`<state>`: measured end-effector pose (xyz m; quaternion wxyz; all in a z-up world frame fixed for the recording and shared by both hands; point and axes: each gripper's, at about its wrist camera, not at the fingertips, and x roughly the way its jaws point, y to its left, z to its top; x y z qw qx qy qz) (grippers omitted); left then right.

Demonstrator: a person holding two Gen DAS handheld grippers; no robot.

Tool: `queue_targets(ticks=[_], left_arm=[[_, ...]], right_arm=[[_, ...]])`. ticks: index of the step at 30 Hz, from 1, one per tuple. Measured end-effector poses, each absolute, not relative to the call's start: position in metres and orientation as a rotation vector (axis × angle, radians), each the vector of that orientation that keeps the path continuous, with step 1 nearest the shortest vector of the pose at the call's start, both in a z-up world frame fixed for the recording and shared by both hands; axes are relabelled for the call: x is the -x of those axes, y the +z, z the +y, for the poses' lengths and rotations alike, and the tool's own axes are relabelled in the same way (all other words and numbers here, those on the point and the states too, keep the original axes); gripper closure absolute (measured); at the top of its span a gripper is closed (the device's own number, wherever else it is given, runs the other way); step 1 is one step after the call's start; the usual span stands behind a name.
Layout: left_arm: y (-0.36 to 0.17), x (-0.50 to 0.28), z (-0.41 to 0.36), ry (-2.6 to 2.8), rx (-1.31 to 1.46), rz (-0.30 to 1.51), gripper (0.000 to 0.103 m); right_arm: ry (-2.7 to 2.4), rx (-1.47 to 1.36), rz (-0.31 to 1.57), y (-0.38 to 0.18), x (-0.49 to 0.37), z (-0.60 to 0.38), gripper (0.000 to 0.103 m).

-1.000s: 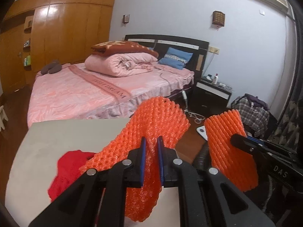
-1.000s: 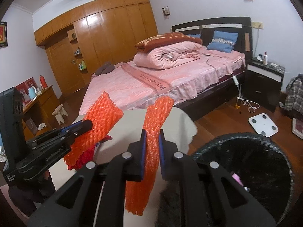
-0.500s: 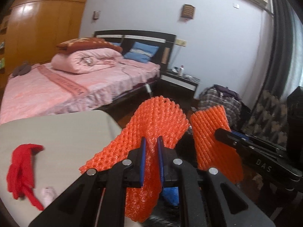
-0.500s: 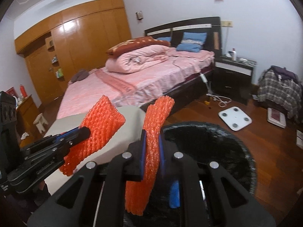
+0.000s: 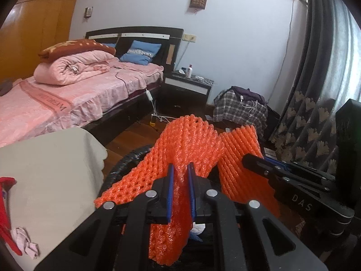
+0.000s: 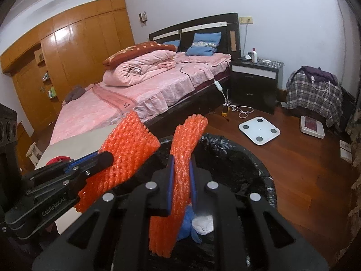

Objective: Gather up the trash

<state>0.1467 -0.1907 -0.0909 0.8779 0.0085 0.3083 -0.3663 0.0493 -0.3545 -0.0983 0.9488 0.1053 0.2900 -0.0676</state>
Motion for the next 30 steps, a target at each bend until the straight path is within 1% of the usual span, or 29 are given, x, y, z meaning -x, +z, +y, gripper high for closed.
queue_targets(ticks=[6,7,8,9,10,11,12,13,15,16,17,18,19,20,22,24,25,26,27,28,30], left_arm=[[-0.097,-0.151,-0.201,-0.792,-0.023,0.651,0.091],[-0.098,-0.151,-0.203,-0.800,-0.023,0.653,0.089],[-0.098,-0.152,-0.204,-0.803,-0.026,0.659,0.083],[-0.099,-0.152,-0.204,-0.801,-0.025,0.660,0.080],[-0.099,-0.153,-0.202,-0.803,-0.021,0.660,0.076],[-0.099,-0.153,-0.200,-0.800,-0.022,0.662,0.069],[-0.099,-0.154,-0.198,-0.792,-0.024,0.662,0.064],[-0.098,-0.154,-0.194,-0.782,-0.023,0.657,0.059],[-0.097,-0.155,-0.184,-0.756,-0.029,0.647,0.056],[-0.096,-0.155,-0.180,-0.743,-0.033,0.644,0.050],[-0.095,-0.155,-0.172,-0.723,-0.034,0.638,0.042],[-0.094,-0.156,-0.164,-0.704,-0.029,0.632,0.038],[-0.094,-0.157,-0.155,-0.691,-0.019,0.633,0.031],[-0.093,-0.159,-0.151,-0.690,-0.009,0.637,0.028],[-0.094,-0.164,-0.140,-0.684,0.019,0.649,0.028],[-0.096,-0.170,-0.134,-0.692,0.046,0.662,0.030],[-0.097,-0.171,-0.134,-0.700,0.052,0.664,0.035],[-0.097,-0.171,-0.135,-0.710,0.048,0.664,0.044],[-0.098,-0.171,-0.138,-0.724,0.040,0.669,0.049],[-0.099,-0.170,-0.142,-0.737,0.036,0.676,0.052],[-0.100,-0.169,-0.145,-0.751,0.037,0.680,0.052]], right_arm=[[-0.160,-0.221,0.595,-0.103,-0.049,-0.364,0.089],[-0.164,-0.220,0.595,-0.103,-0.049,-0.365,0.089],[-0.174,-0.216,0.593,-0.103,-0.049,-0.366,0.087],[-0.179,-0.215,0.594,-0.103,-0.048,-0.366,0.079],[-0.183,-0.213,0.594,-0.103,-0.048,-0.366,0.076],[-0.189,-0.211,0.592,-0.103,-0.047,-0.366,0.071],[-0.192,-0.209,0.591,-0.103,-0.047,-0.365,0.064],[-0.193,-0.206,0.590,-0.103,-0.046,-0.366,0.061],[-0.197,-0.195,0.583,-0.102,-0.044,-0.365,0.051],[-0.197,-0.190,0.579,-0.101,-0.045,-0.364,0.047],[-0.200,-0.180,0.575,-0.100,-0.044,-0.362,0.038],[-0.203,-0.174,0.573,-0.100,-0.044,-0.361,0.029],[-0.209,-0.166,0.569,-0.099,-0.044,-0.359,0.024],[-0.217,-0.160,0.564,-0.099,-0.043,-0.357,0.016],[-0.220,-0.164,0.559,-0.098,-0.045,-0.355,0.015],[-0.219,-0.175,0.563,-0.099,-0.046,-0.354,0.015],[-0.221,-0.181,0.565,-0.098,-0.047,-0.355,0.015],[-0.222,-0.184,0.565,-0.098,-0.047,-0.355,0.015],[-0.222,-0.184,0.564,-0.098,-0.046,-0.355,0.015],[-0.224,-0.183,0.562,-0.096,-0.045,-0.354,0.015],[-0.226,-0.181,0.560,-0.095,-0.044,-0.355,0.015]])
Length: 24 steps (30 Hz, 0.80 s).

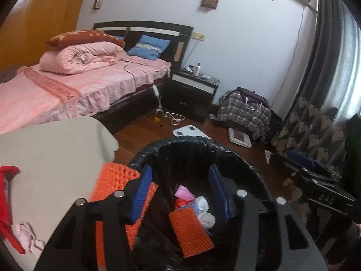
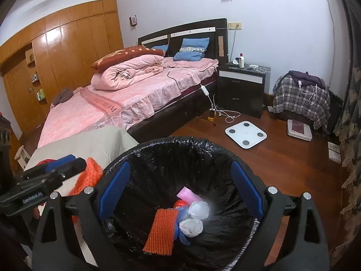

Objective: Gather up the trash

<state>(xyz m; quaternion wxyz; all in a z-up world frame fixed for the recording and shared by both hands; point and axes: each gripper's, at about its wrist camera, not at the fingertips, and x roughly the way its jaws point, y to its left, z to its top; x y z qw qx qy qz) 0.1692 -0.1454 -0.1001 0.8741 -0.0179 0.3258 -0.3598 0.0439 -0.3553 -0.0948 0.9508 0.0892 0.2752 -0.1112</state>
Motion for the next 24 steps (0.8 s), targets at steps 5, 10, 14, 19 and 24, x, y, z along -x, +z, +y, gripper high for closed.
queue_targets(ticks=[5,10,14,19,24], left_arm=[[-0.097,-0.169,-0.143,-0.744,0.052,0.680,0.048],[-0.091,-0.170,-0.113,-0.678,0.079,0.651,0.043],[-0.102,-0.175,-0.093,-0.606,0.052,0.663,0.041],[-0.125,-0.178,-0.095,-0.572,0.015,0.695,0.041],[-0.152,-0.183,-0.107,-0.555,-0.017,0.742,0.041]], right_arm=[[-0.236,-0.188,0.553,-0.094,-0.040,-0.362,0.015],[-0.226,-0.194,0.551,-0.096,-0.040,-0.361,0.015],[-0.210,-0.191,0.557,-0.100,-0.045,-0.353,0.015],[-0.188,-0.192,0.580,-0.108,-0.054,-0.340,0.015],[-0.159,-0.162,0.592,-0.116,-0.062,-0.324,0.015]])
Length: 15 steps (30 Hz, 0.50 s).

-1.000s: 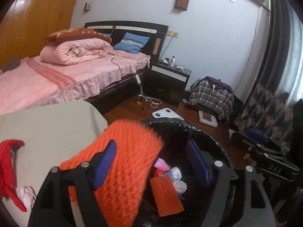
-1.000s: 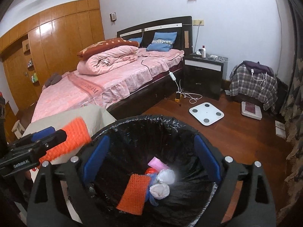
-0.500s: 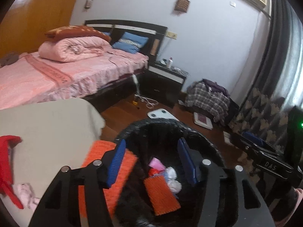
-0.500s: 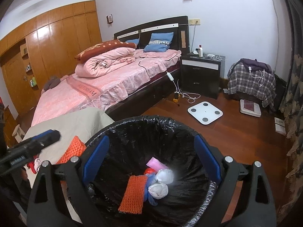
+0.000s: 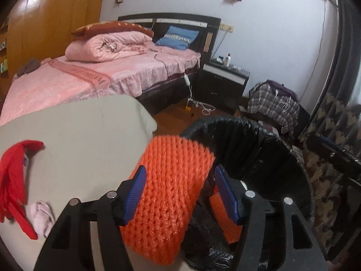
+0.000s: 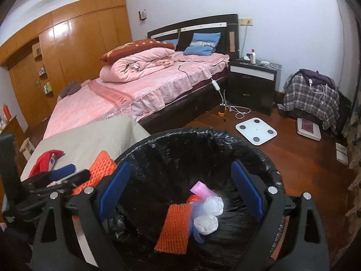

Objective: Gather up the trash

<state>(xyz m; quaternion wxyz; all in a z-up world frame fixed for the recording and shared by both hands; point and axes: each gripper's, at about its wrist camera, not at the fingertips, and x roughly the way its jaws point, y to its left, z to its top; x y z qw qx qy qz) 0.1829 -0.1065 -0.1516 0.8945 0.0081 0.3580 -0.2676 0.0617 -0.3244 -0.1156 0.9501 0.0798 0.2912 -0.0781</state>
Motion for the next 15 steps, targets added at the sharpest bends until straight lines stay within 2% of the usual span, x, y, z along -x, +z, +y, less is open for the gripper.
queue_targets(ticks=[3,11,15], left_arm=[[-0.163,-0.186,-0.113,-0.559,-0.024,0.774,0.041],[-0.174,-0.192,-0.110,-0.576,-0.013,0.800,0.082],[-0.172,-0.193,-0.107,-0.572,-0.016,0.791,0.089]], right_arm=[[-0.139,-0.156,0.603,-0.120,-0.069,-0.318,0.015],[-0.119,-0.155,0.620,-0.127,-0.078,-0.312,0.015],[-0.119,-0.154,0.623,-0.128,-0.079,-0.312,0.015]])
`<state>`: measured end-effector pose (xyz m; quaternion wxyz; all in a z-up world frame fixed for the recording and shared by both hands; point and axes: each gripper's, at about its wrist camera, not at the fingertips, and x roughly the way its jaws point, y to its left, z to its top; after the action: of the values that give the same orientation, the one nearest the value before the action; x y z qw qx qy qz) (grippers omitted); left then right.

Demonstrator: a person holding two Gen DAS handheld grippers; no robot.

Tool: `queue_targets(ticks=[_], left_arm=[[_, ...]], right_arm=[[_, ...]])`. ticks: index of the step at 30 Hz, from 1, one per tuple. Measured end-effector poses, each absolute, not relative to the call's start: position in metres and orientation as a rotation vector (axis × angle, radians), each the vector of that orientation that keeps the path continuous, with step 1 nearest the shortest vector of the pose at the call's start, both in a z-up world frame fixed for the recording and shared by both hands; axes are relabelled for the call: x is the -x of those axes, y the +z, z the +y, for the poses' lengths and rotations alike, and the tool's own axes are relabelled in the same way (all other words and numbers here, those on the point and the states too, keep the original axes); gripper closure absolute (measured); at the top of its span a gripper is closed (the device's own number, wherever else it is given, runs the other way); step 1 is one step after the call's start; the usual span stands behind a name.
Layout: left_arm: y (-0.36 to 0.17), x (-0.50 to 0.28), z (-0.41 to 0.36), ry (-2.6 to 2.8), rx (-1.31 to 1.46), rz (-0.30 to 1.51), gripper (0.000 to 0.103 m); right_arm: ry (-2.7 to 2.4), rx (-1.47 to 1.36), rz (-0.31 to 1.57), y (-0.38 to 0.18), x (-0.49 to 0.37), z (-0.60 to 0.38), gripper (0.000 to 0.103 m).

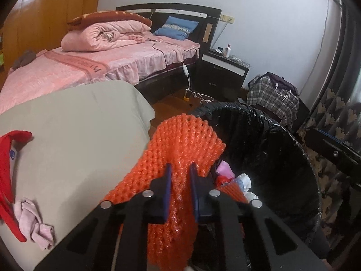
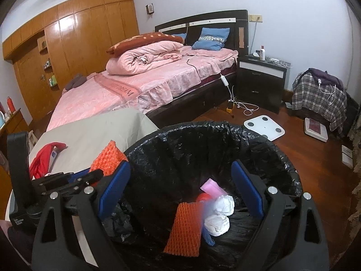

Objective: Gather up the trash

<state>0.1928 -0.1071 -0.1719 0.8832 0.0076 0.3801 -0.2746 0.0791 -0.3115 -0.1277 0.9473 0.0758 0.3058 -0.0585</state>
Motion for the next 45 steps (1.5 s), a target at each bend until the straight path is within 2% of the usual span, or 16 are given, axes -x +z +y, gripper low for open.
queue_targets(ticks=[10,19,21,23,28,32,45], left_arm=[[-0.124,-0.184,-0.114,-0.605,0.023,0.696,0.089],[-0.100,-0.166,-0.187,-0.811,0.024,0.674,0.089],[-0.104,-0.164,-0.201,-0.831,-0.001,0.690,0.078],[-0.111,-0.165,-0.210,-0.848,-0.010,0.714,0.049],[-0.120,-0.165,-0.200,-0.818,-0.012,0.730,0.040],[-0.119,-0.169,-0.175,-0.750,-0.014,0.712,0.037],[-0.104,-0.161,-0.016,-0.373,-0.030,0.599,0.021]], right_arm=[[-0.164,-0.166,0.577,-0.114,-0.068,-0.331,0.015],[-0.268,-0.169,0.509,-0.090,-0.042,-0.372,0.015],[-0.286,-0.168,0.503,-0.088,-0.038,-0.379,0.015],[-0.302,-0.175,0.500,-0.088,-0.034,-0.385,0.015],[-0.307,-0.177,0.501,-0.090,-0.031,-0.389,0.015],[-0.286,-0.180,0.503,-0.091,-0.034,-0.384,0.015],[-0.086,-0.136,0.533,-0.090,-0.074,-0.290,0.015]])
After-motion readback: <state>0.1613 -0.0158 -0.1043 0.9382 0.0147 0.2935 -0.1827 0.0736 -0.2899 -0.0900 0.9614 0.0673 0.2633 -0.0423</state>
